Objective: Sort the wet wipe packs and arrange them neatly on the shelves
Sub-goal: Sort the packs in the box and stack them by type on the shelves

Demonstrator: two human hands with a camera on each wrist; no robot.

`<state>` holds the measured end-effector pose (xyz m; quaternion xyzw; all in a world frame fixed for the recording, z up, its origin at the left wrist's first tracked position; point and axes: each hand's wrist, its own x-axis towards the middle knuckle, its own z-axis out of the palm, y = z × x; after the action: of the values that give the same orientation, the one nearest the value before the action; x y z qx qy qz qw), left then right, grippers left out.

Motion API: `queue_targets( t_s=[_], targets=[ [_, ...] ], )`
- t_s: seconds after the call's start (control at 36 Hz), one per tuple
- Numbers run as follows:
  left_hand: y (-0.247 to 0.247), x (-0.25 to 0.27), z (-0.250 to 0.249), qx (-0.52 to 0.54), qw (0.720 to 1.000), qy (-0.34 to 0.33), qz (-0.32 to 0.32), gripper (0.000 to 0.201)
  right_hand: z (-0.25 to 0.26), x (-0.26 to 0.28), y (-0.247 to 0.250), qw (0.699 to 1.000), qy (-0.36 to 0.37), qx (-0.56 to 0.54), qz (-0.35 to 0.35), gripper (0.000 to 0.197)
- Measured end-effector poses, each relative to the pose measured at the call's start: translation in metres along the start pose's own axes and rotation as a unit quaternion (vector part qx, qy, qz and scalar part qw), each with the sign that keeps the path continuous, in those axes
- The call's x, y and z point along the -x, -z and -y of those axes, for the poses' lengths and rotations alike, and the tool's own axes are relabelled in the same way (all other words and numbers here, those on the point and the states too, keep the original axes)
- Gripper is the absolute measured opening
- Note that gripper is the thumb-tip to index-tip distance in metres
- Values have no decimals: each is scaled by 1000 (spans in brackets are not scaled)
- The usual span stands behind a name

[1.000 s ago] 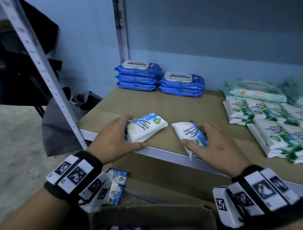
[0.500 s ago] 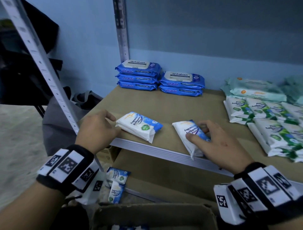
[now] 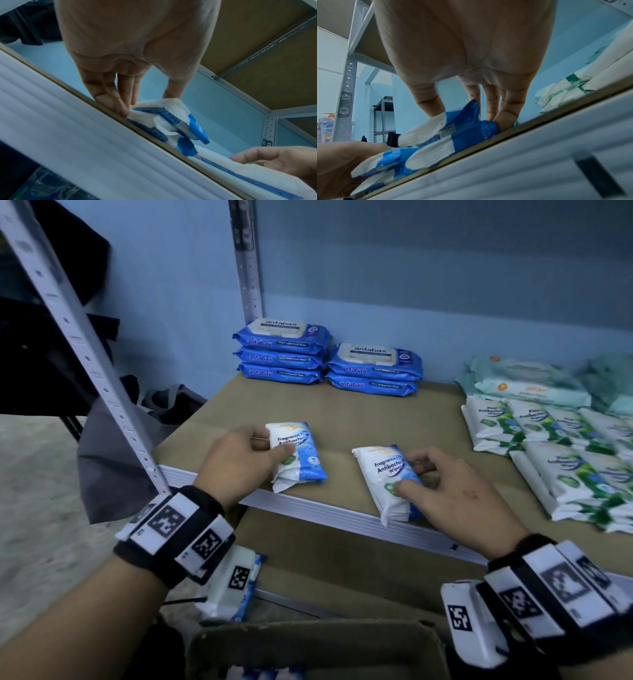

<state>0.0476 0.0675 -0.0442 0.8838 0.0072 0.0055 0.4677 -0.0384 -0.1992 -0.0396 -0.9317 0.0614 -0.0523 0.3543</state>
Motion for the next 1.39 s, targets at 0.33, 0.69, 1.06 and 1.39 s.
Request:
queue_targets(
  t_s=[0.33, 0.69, 1.06, 1.39],
  targets=[
    [-11, 13, -12, 84, 988, -35, 126, 33, 2, -2, -6, 1000, 11, 2, -8, 33],
    [-24, 17, -9, 154, 977, -23, 146, 43, 9, 5, -21, 998, 28, 19, -56, 42],
    [-19, 25, -15, 174, 974, 5, 144, 46, 9, 6, -20, 996, 48, 29, -63, 44],
    [-17, 25, -17, 185, 967, -1, 174, 45, 9, 8, -16, 997, 42, 41, -49, 46]
  ],
)
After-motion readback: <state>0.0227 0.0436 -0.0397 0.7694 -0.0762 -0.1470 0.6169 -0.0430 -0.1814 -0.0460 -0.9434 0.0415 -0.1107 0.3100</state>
